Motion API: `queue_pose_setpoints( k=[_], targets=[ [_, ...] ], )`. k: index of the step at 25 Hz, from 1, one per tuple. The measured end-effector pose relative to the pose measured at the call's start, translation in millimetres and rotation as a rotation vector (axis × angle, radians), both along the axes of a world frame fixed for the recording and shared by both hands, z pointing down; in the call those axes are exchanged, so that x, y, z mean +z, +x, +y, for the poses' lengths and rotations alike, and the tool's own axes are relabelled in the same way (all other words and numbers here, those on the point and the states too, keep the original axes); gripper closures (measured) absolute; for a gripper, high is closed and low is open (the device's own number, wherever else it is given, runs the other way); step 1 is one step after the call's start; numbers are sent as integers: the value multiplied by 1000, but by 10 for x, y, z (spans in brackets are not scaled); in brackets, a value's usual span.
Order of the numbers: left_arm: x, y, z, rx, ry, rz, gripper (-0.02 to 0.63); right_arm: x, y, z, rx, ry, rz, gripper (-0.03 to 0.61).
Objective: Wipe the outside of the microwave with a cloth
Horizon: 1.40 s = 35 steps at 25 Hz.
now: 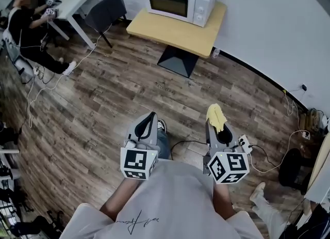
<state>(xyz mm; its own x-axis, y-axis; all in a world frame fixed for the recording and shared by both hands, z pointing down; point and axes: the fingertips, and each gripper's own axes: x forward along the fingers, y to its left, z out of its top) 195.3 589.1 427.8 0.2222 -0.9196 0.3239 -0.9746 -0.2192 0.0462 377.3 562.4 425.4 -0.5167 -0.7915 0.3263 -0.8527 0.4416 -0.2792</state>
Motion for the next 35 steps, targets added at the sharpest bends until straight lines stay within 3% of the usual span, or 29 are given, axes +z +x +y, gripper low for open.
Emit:
queue_pose_setpoints(
  k=[5,12,18,35],
  targets=[
    [-152,-371,-635,49,23,-4,620,-74,-399,-578,35,2,39,460],
    [-145,-939,-1372,68,-24,-6,615,-227,-983,-1373,39,55,73,459],
    [-143,-1273,-1820,113,-29,3,615,-268,-1424,-1912,0,60,58,455],
    [-280,-1675,-2860,129,49,19,617,-237,-1746,-2893,17,69,61,454]
  ],
)
